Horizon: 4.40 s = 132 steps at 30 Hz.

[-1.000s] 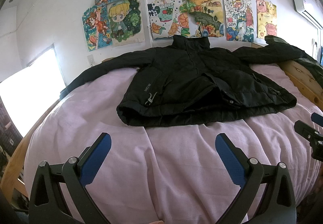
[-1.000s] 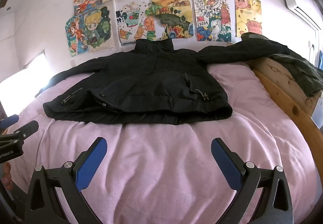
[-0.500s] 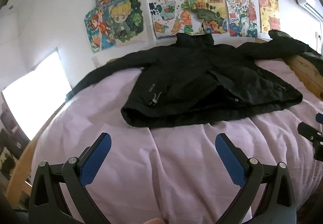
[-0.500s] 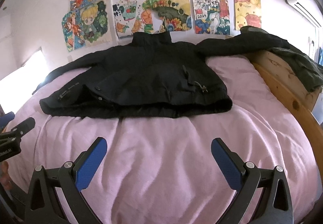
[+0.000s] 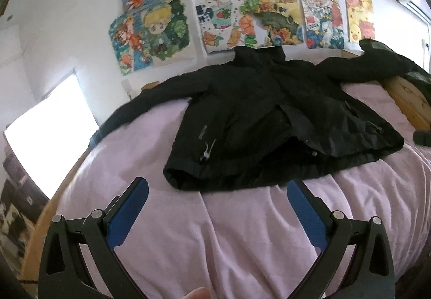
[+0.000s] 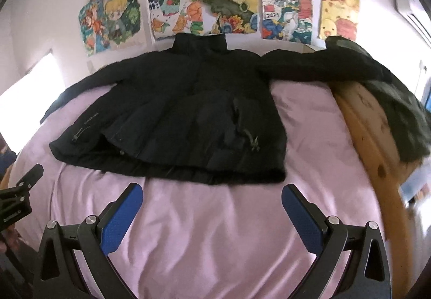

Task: Fold large clothes

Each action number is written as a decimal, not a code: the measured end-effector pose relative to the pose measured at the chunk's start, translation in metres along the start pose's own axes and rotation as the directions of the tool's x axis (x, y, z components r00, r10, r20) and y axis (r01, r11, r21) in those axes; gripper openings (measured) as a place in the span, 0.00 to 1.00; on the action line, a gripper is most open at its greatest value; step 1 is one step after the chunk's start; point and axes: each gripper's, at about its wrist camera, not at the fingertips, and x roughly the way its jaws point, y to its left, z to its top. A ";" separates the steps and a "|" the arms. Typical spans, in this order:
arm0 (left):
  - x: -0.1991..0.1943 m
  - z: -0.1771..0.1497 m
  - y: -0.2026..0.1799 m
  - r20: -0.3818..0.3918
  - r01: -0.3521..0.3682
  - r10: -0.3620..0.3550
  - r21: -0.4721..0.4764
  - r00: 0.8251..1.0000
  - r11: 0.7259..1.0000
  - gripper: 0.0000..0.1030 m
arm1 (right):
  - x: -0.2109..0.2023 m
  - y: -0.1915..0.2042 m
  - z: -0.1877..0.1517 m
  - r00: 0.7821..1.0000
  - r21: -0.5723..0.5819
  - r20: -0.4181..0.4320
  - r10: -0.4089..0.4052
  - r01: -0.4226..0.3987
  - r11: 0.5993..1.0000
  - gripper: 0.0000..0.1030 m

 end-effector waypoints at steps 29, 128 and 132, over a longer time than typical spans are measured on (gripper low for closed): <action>0.256 0.216 -0.115 0.041 0.144 -0.153 0.173 0.987 0.974 0.98 | 0.125 -0.202 0.169 0.943 0.176 0.201 -0.265 0.232 0.957 1.00; 0.411 0.232 0.090 0.049 0.215 -0.210 -0.215 0.977 0.953 0.02 | 0.336 -0.041 0.248 0.998 -0.252 0.057 0.002 0.013 0.968 0.59; 0.441 0.215 0.080 -0.039 0.168 -0.178 -0.188 0.983 0.968 0.02 | 0.392 -0.071 0.237 0.995 -0.171 -0.102 -0.017 -0.001 0.985 0.40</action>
